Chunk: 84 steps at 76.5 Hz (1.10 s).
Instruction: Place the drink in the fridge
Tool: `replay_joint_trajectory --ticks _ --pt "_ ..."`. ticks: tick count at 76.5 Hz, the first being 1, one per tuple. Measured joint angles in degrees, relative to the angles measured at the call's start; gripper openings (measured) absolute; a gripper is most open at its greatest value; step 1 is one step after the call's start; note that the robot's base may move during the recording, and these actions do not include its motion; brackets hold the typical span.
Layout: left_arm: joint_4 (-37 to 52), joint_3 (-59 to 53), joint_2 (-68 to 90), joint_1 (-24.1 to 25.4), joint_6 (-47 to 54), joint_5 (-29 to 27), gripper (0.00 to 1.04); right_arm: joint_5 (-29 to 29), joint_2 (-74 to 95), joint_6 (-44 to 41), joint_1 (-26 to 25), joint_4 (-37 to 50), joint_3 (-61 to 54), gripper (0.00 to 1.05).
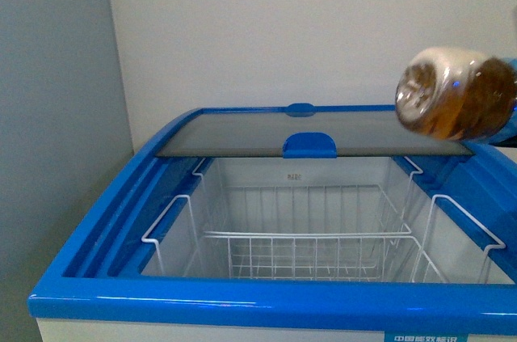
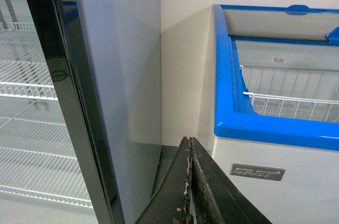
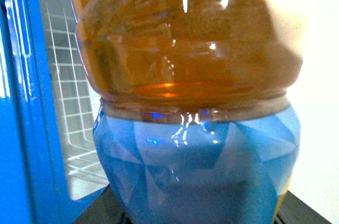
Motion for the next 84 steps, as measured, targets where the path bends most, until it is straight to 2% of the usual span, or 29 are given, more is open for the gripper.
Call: replay_joint_trajectory --ticks 9,18,24,29,50,84 --pt "-1.6 0.0 -1.6 0.0 0.0 0.0 0.03 3.3 5.2 -6.1 2.5 0.7 2.6 0.37" --pt "-3.0 0.0 -2.9 0.0 0.0 0.0 0.03 5.7 9.9 -6.8 5.0 3.1 4.7 0.37" --pt "-10.3 0.0 -8.3 0.0 0.0 0.0 0.03 8.0 13.5 -5.4 7.2 5.2 6.8 0.37" --pt "-12.7 0.0 -11.7 0.0 0.0 0.0 0.03 9.4 16.2 -3.3 8.7 6.4 8.6 0.37" --pt "-13.1 0.0 -12.7 0.0 0.0 0.0 0.03 13.4 25.9 3.9 13.4 10.3 13.7 0.37" --pt "-13.1 0.0 -12.7 0.0 0.0 0.0 0.03 15.8 35.8 6.8 15.3 16.6 16.0 0.37"
